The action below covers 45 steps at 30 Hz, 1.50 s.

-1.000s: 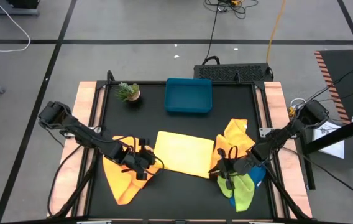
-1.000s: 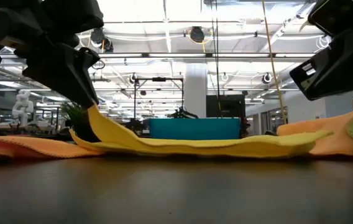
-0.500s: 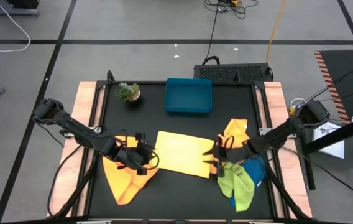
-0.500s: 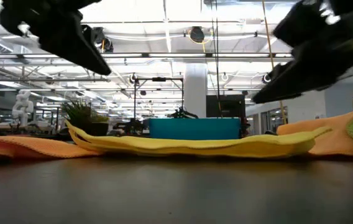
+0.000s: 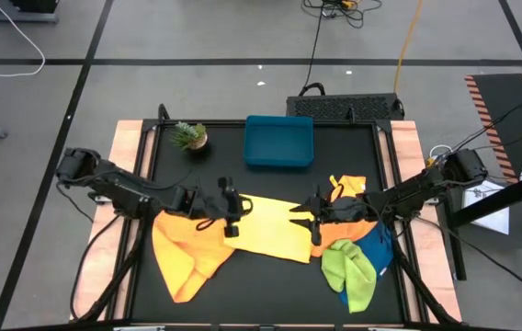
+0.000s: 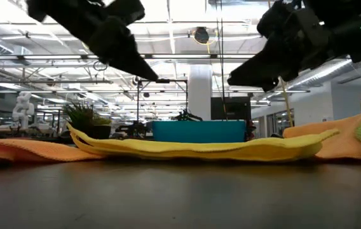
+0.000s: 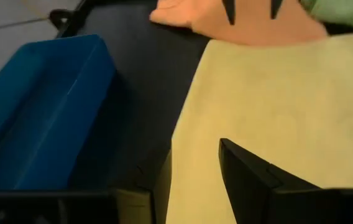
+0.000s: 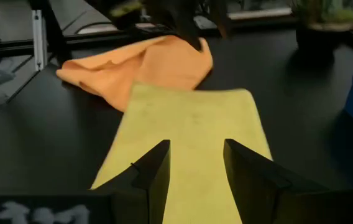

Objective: Fold microfiber towels
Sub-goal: Fold the yellow microfiber cloth

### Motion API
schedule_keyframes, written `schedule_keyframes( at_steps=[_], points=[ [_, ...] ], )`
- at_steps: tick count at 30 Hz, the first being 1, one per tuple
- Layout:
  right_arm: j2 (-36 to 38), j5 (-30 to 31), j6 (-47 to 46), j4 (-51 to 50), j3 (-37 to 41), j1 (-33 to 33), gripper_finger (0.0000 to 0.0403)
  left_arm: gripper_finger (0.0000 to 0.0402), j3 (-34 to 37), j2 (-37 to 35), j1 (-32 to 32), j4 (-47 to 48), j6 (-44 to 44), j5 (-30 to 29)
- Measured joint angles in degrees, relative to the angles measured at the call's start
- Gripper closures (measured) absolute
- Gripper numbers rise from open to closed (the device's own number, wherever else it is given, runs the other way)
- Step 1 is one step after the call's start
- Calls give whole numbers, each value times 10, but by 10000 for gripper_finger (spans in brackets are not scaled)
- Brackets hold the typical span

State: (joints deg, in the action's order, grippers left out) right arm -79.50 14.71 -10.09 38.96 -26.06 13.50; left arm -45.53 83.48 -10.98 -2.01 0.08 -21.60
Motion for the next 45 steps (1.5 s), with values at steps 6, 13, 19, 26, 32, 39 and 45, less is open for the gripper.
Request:
schedule_keyframes(
  at_steps=[6,13,19,26,32,39,45],
  points=[
    [0,1,33,0,0,0,259,266,0,21,28,-106,15,89],
    [0,5,69,7,0,0,259,266,0,118,24,-250,34,96],
    [0,6,118,84,32,0,259,266,1,186,49,-318,56,97],
    [0,46,153,227,122,-29,259,266,1,189,101,-313,43,179],
    [0,48,147,319,167,-66,259,266,1,189,128,-325,45,197],
    [0,47,159,324,168,-91,259,266,1,189,152,-356,19,197],
    [-1,47,129,315,168,-103,259,266,1,189,151,-359,13,197]
  ],
)
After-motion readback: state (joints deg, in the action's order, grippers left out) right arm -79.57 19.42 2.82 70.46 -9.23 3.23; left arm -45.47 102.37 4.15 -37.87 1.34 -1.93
